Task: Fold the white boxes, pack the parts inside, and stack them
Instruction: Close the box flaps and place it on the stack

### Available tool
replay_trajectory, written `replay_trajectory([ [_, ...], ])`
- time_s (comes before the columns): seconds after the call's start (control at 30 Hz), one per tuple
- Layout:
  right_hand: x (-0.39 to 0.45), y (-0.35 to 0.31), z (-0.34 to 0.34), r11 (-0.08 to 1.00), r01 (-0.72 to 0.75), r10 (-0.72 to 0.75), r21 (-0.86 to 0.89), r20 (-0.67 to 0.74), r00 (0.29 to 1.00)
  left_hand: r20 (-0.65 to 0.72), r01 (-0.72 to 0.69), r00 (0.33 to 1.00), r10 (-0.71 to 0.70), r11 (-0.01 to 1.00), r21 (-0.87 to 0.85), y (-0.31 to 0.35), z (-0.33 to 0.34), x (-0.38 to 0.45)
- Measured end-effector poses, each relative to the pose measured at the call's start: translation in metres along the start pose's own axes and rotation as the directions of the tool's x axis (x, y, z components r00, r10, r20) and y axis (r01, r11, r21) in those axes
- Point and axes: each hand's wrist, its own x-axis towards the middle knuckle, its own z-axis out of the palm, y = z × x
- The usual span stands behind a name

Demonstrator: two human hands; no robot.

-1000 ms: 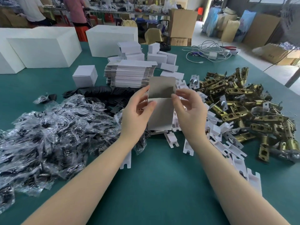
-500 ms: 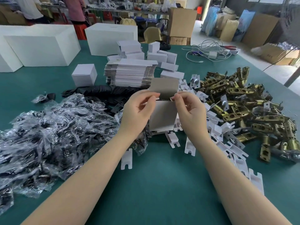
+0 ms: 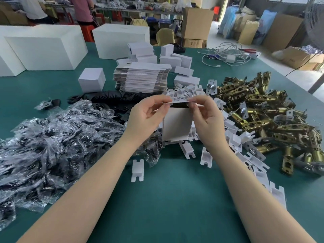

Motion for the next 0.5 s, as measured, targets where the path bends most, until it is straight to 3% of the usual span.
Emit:
replay_trajectory([
  [0.1, -0.004, 0.0021, -0.0043, 0.994, 0.075, -0.072, -0.083, 0.035, 0.997, 0.023, -0.046, 0.999, 0.044, 0.996, 0.074, -0.004, -0.0061, -0.0006],
  [0.2, -0.0031, 0.0023, -0.005, 0.993, 0.083, -0.08, -0.09, 0.032, 0.996, 0.069, -0.007, 0.998, 0.005, 0.999, 0.034, -0.0053, -0.0096, -0.0018],
  [0.33, -0.0002, 0.0052, -0.0057, 0.968, 0.157, -0.144, -0.196, 0.079, 0.986, 0.033, -0.038, 0.999, 0.037, 0.998, 0.048, -0.0025, -0.0072, 0.0005],
  [0.5, 0.0011, 0.0051, -0.007, 0.924, 0.254, -0.23, -0.287, 0.117, 0.966, 0.009, 0.018, 1.0, -0.019, 0.998, 0.059, 0.0013, -0.006, 0.0023],
])
